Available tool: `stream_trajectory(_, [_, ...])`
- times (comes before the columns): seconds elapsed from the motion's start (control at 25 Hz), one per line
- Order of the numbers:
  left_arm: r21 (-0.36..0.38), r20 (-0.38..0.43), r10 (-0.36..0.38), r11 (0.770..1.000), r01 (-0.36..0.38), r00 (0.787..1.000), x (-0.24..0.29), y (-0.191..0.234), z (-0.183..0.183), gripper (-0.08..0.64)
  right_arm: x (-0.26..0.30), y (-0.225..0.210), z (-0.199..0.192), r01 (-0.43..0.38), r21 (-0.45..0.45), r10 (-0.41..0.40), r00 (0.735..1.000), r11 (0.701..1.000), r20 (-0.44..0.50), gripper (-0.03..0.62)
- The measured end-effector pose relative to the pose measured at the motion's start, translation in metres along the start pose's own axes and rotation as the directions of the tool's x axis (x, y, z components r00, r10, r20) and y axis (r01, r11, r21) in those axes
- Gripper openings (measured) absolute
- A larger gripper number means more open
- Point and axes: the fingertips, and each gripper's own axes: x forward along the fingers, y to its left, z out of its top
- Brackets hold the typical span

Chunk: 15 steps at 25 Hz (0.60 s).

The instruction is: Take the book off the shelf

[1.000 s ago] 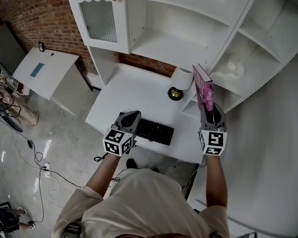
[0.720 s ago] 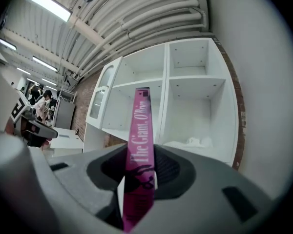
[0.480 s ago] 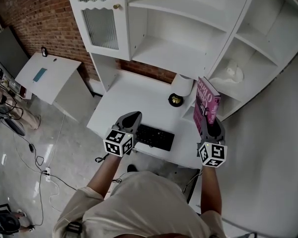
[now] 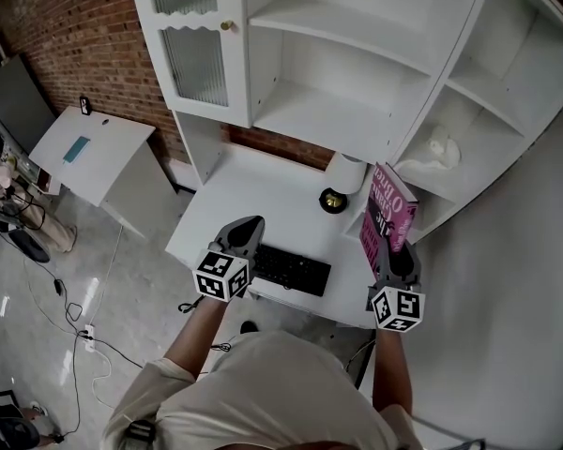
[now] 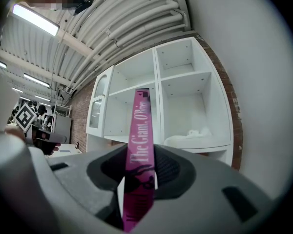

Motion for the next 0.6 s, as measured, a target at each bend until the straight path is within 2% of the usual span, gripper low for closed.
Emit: stream_trajectory(0.6, [0.006,0.001,-0.003,1.000,0.003,1.000,0.0029,0.0105,0.0071,-0.005,0.0065,0.0099,0.0030,-0.006,0.001,0.006,1.000,1.000,0.010,0.135])
